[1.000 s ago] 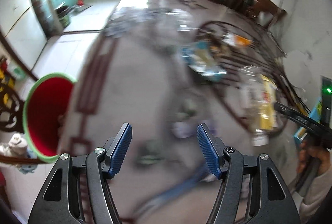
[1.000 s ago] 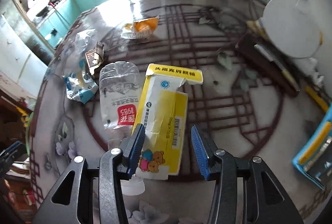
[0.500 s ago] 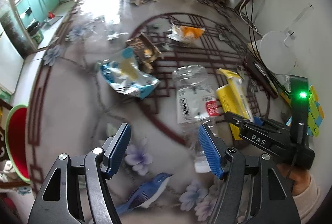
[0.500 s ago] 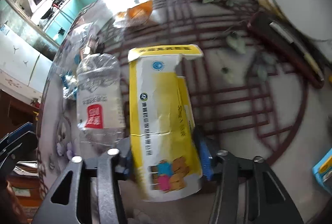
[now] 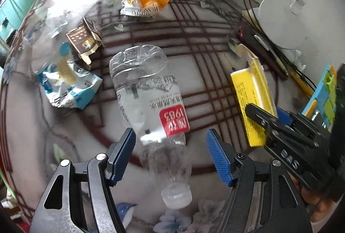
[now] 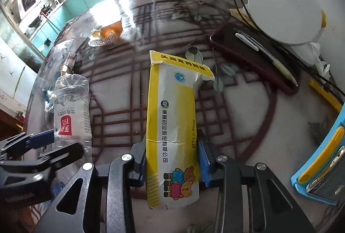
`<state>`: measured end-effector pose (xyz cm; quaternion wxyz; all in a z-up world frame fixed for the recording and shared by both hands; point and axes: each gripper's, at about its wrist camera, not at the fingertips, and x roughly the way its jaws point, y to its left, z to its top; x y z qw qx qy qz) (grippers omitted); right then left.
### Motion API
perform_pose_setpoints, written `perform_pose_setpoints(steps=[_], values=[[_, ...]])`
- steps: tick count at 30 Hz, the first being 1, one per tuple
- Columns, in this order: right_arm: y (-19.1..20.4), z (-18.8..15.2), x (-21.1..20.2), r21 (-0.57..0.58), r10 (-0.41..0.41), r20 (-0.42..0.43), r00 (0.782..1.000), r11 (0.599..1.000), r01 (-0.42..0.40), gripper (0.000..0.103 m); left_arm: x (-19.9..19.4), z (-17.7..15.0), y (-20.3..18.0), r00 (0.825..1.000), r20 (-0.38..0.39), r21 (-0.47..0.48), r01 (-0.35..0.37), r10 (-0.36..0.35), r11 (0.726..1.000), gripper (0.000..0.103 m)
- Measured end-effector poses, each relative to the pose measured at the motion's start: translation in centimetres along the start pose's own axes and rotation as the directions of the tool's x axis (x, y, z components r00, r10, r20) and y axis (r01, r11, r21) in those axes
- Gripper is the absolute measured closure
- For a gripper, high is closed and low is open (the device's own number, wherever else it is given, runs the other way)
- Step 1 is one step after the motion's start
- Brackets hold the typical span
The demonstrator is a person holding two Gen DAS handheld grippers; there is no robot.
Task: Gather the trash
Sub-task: 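Grasp clear plastic water bottle with left tool, then carry water bottle and yellow carton over the red bucket with both tools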
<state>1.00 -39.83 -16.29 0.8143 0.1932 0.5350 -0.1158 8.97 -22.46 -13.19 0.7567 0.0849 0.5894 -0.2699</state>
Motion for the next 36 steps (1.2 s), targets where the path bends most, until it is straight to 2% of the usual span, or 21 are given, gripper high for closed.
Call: perform_pose_setpoints(steps=[5, 6, 9, 12, 19, 22, 26, 27, 29, 36], values=[[0.0, -0.1, 0.0, 0.019, 0.007, -0.005, 1.0, 1.0, -0.007, 0.051, 1.3, 0.7, 1.3, 1.0, -0.006, -0.031, -0.008, 0.008, 0.999, 0.037], [0.0, -0.1, 0.0, 0.022, 0.005, -0.006, 1.0, 1.0, -0.005, 0.051, 1.6, 0.7, 1.7, 1.0, -0.013, -0.041, 0.003, -0.004, 0.999, 0.046], [0.2, -0.1, -0.2, 0.019, 0.002, -0.002, 1.0, 1.0, -0.002, 0.049, 1.7, 0.3, 2.7, 0.999, -0.01, -0.076, 0.031, -0.032, 0.997, 0.05], [0.6, 0.0, -0.4, 0.01, -0.011, 0.005, 1.0, 1.0, 0.011, 0.047, 0.3, -0.3, 3.2, 0.999, 0.02, -0.071, 0.026, -0.025, 0.997, 0.05], [1.0, 0.1, -0.2, 0.025, -0.005, -0.009, 1.0, 1.0, 0.006, 0.047, -3.2, -2.9, 5.7, 0.996, 0.075, -0.052, -0.054, 0.058, 0.997, 0.05], [1.3, 0.1, -0.2, 0.028, -0.003, -0.008, 1.0, 1.0, 0.003, 0.047, -4.0, -4.2, 7.3, 0.993, 0.077, -0.083, -0.087, 0.094, 0.993, 0.05], [1.8, 0.1, 0.2, 0.022, -0.007, -0.022, 1.0, 1.0, 0.008, 0.047, -5.4, -6.0, 9.4, 0.99, 0.088, -0.149, -0.097, 0.111, 0.984, 0.05], [1.9, 0.1, 0.2, 0.021, 0.001, -0.024, 1.0, 1.0, -0.001, 0.055, -5.7, -6.4, 9.8, 0.989, 0.092, -0.16, -0.099, 0.115, 0.982, 0.05], [2.3, 0.0, -0.3, 0.013, 0.013, -0.006, 1.0, 1.0, -0.013, 0.061, -6.3, -7.1, 10.5, 0.987, 0.1, -0.177, -0.104, 0.123, 0.979, 0.05], [5.0, 0.0, -3.0, -0.036, 0.051, 0.054, 0.997, 0.998, -0.049, 0.062, -7.9, -9.3, 12.5, 0.98, 0.128, -0.254, -0.119, 0.155, 0.96, 0.05]])
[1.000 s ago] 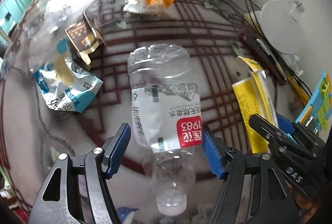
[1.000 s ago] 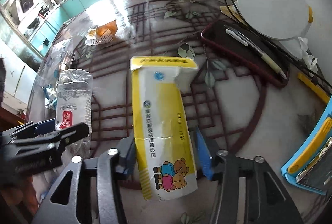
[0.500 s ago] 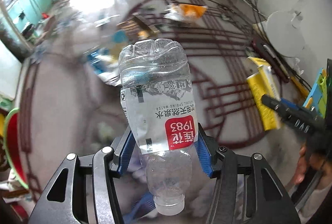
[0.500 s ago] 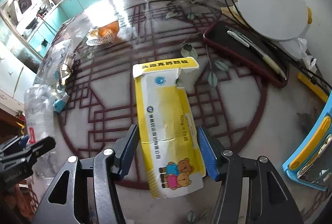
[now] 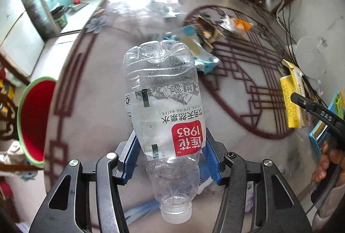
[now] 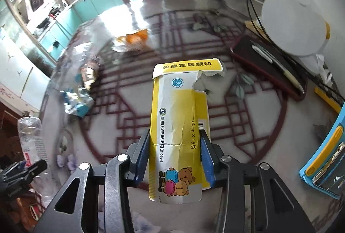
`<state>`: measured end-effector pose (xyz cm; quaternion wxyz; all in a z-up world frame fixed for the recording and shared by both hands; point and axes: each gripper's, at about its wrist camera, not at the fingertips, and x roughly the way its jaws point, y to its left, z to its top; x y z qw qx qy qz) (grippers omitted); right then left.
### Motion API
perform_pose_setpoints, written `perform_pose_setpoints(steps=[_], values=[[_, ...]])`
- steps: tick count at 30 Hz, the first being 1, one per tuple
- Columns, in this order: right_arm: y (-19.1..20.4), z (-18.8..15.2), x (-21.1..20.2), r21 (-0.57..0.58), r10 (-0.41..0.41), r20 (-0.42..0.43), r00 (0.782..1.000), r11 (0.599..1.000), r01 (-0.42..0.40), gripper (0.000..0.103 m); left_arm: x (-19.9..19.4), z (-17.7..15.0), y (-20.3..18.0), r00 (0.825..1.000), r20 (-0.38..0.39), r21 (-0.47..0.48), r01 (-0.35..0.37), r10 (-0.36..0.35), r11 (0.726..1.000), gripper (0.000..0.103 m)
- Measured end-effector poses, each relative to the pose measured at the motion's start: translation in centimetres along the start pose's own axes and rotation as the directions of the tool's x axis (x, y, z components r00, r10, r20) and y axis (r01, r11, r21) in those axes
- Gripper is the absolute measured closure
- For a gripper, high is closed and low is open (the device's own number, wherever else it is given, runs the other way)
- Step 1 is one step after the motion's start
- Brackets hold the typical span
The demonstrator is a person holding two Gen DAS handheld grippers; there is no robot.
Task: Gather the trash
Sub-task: 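Carry water bottle and yellow carton over the red bucket with both tools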
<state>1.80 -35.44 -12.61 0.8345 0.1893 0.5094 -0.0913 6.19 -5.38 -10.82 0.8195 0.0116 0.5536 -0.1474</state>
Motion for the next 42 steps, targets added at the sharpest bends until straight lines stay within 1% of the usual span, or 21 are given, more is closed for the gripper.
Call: perform_pose_setpoints(steps=[3, 14, 25, 33, 42], values=[[1.5, 0.0, -1.0, -0.026, 0.013, 0.02, 1.0, 1.0, -0.013, 0.062, -0.4, -0.3, 0.9, 1.0, 0.011, -0.019, -0.012, 0.012, 1.0, 0.05], [6.3, -0.5, -2.5, -0.112, 0.042, 0.041, 0.998, 0.993, -0.037, 0.062, -1.3, -1.2, 3.6, 1.0, 0.021, -0.06, -0.004, 0.005, 0.998, 0.05], [10.9, -1.1, -3.3, -0.159, 0.039, 0.045, 0.998, 0.987, -0.031, 0.062, -2.0, -1.3, 7.2, 0.999, 0.03, -0.094, 0.018, -0.015, 0.995, 0.05], [17.2, -2.1, -3.4, -0.225, 0.058, 0.04, 0.997, 0.973, -0.047, 0.062, -2.9, -0.8, 12.1, 0.999, 0.05, -0.13, 0.024, -0.018, 0.991, 0.05], [26.7, -3.8, -2.9, -0.311, 0.094, 0.026, 0.995, 0.947, -0.082, 0.062, -3.4, -0.7, 19.3, 0.999, 0.043, -0.171, -0.003, 0.011, 0.985, 0.05]])
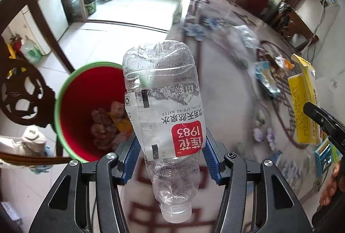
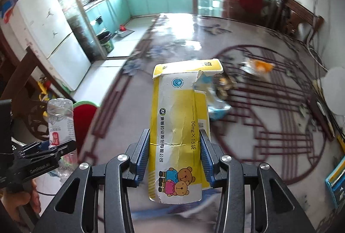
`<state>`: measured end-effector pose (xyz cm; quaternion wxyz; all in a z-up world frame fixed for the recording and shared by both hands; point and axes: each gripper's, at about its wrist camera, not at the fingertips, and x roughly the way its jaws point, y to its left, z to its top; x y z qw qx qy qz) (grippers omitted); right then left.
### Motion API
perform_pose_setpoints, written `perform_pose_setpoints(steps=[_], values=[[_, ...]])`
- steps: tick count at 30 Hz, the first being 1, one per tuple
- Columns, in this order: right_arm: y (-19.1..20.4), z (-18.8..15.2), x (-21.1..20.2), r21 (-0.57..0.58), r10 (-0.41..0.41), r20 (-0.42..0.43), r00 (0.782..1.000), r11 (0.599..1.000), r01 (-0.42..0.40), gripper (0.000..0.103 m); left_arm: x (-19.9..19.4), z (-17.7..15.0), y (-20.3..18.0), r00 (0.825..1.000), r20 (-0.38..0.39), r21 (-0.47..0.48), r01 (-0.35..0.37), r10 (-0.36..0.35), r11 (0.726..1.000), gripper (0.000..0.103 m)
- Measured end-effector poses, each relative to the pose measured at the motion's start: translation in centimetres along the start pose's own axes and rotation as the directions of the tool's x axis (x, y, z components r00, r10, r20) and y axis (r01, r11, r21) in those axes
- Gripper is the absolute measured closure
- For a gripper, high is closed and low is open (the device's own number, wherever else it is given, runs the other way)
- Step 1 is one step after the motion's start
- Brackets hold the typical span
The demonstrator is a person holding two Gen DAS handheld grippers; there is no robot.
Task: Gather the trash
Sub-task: 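Carry water bottle and yellow carton over the red bucket with both tools, then open left tool and right tool to drop bottle and carton into bucket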
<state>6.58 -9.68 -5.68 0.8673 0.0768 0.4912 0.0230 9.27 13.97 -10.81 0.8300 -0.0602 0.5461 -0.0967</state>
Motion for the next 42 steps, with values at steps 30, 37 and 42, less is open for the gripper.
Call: perform_pose_setpoints(steps=[30, 37, 42], values=[[20.1, 1.9, 10.2, -0.169, 0.116, -0.173, 0.978, 0.975, -0.146, 0.062, 5.6, 3.1, 15.6, 0.989, -0.141, -0.1, -0.049, 0.034, 0.994, 0.05], [20.5, 1.9, 11.9, -0.152, 0.126, -0.217, 0.968, 0.975, -0.161, 0.062, 6.6, 3.3, 16.2, 0.985, -0.17, -0.107, -0.035, 0.017, 0.994, 0.05], [20.9, 2.0, 12.3, -0.153, 0.126, -0.226, 0.966, 0.975, -0.163, 0.061, 7.2, 3.1, 16.6, 0.981, -0.194, -0.116, -0.039, 0.016, 0.992, 0.05]])
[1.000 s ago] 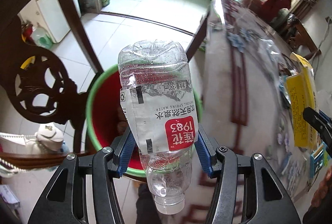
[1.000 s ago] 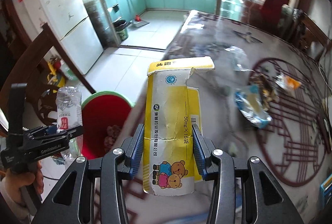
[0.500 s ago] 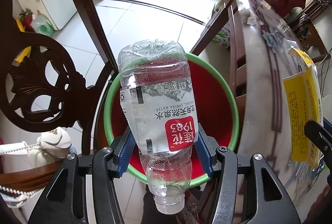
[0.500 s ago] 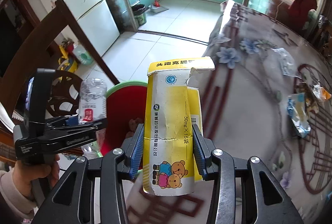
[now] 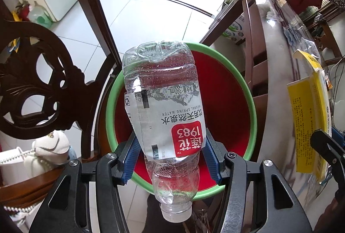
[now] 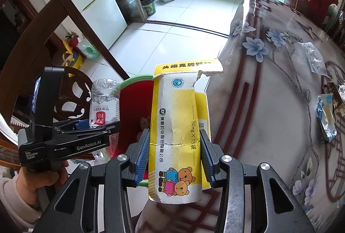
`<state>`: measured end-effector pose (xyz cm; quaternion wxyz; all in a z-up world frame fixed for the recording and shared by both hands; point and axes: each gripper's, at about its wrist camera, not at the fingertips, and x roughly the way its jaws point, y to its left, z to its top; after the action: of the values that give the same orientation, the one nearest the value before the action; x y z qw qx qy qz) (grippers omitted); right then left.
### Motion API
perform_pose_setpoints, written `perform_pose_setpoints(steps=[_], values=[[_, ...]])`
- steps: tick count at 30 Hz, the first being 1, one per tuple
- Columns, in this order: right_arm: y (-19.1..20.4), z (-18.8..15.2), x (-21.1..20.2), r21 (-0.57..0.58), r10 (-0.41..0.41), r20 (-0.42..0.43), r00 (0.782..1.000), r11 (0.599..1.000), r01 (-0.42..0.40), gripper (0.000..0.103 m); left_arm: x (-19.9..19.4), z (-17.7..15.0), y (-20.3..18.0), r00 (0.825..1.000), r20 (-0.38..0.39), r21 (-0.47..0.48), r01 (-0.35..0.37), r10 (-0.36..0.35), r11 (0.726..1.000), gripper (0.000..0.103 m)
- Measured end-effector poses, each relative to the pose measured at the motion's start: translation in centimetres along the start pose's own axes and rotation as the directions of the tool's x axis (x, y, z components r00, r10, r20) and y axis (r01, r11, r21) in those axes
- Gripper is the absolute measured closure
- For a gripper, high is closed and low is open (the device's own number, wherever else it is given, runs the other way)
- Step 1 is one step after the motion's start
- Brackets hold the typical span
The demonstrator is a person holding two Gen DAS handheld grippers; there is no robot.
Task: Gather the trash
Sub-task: 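Open left tool and right tool to drop bottle and carton into bucket, then grasp blue snack wrapper with left tool while right tool grasps orange wrapper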
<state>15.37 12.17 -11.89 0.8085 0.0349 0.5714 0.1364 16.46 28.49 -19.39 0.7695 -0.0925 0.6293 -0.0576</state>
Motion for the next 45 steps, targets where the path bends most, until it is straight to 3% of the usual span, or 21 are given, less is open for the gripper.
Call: perform_pose_setpoints(steps=[8, 11, 16, 24, 32, 37, 41, 45], values=[[-0.2, 0.2, -0.3, -0.001, 0.017, 0.013, 1.0, 1.0, -0.017, 0.06, 0.1, 0.2, -0.1, 1.0, 0.0, -0.011, 0.002, -0.002, 1.0, 0.047], [-0.2, 0.1, -0.6, 0.0, 0.025, 0.021, 0.999, 1.0, -0.025, 0.051, -0.3, 0.1, 0.0, 1.0, 0.015, -0.026, 0.006, -0.005, 1.0, 0.042], [-0.4, -0.2, -1.3, -0.003, 0.024, 0.036, 0.999, 1.0, -0.024, 0.051, -1.1, -0.3, -0.1, 0.999, 0.034, -0.027, -0.007, 0.008, 1.0, 0.042], [-3.7, -1.4, -4.4, -0.001, -0.041, 0.087, 0.995, 0.999, 0.042, 0.051, -3.5, -1.2, -2.7, 0.996, 0.084, 0.023, 0.001, -0.003, 1.0, 0.039], [-16.9, -3.2, -11.2, 0.146, -0.24, 0.137, 0.961, 0.965, 0.22, 0.05, -4.6, -2.8, -7.8, 0.994, 0.089, 0.089, 0.059, -0.067, 0.994, 0.038], [-27.9, -2.4, -15.8, 0.269, -0.284, 0.19, 0.94, 0.936, 0.228, 0.044, -5.2, -4.4, -13.2, 0.99, 0.097, 0.146, 0.086, -0.1, 0.986, 0.038], [-34.6, 0.1, -15.1, 0.274, -0.286, 0.199, 0.937, 0.935, 0.227, 0.043, -6.2, -6.1, -18.4, 0.986, 0.115, 0.159, 0.104, -0.123, 0.982, 0.038], [-39.9, 2.4, -10.9, 0.209, -0.285, 0.133, 0.949, 0.944, 0.254, 0.043, -6.6, -7.9, -23.1, 0.984, 0.126, 0.17, 0.108, -0.13, 0.979, 0.036]])
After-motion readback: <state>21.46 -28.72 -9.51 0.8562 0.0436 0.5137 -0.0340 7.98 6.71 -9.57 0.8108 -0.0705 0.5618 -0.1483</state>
